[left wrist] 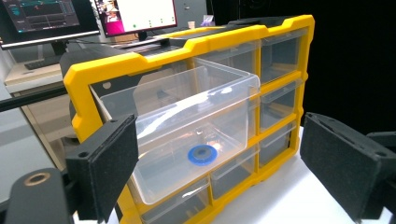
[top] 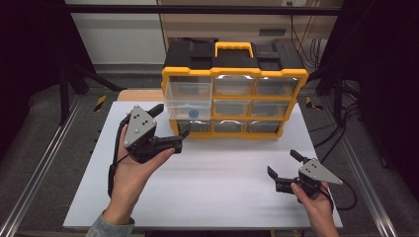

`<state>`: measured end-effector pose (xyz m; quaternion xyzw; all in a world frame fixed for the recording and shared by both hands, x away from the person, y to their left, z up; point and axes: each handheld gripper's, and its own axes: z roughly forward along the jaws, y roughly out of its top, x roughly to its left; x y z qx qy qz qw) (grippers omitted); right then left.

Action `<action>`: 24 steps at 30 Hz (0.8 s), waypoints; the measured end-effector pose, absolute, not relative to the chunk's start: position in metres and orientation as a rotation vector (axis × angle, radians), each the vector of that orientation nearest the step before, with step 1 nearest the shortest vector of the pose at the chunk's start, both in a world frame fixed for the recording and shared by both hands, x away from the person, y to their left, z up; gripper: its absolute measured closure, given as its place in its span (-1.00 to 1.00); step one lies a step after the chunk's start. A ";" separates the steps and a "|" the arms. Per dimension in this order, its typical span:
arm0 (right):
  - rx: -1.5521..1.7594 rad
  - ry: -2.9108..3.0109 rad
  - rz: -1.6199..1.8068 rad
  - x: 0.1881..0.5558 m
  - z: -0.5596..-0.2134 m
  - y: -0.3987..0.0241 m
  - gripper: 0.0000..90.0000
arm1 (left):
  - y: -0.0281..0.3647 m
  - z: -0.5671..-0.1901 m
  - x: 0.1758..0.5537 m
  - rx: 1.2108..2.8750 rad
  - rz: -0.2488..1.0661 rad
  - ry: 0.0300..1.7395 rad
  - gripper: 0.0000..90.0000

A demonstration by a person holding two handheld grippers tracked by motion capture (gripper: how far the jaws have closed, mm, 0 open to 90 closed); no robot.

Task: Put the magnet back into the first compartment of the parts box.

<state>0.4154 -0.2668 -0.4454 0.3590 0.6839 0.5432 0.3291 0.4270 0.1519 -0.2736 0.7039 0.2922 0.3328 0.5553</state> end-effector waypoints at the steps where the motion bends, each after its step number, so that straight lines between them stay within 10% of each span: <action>1: 0.940 1.790 1.421 0.415 -0.445 -0.267 -0.93 | 0.152 -0.274 0.426 1.663 0.781 0.688 -0.76; 24: 0.938 1.794 1.419 0.415 -0.446 -0.266 -0.93 | 0.145 -0.289 0.420 1.693 0.760 0.677 -0.75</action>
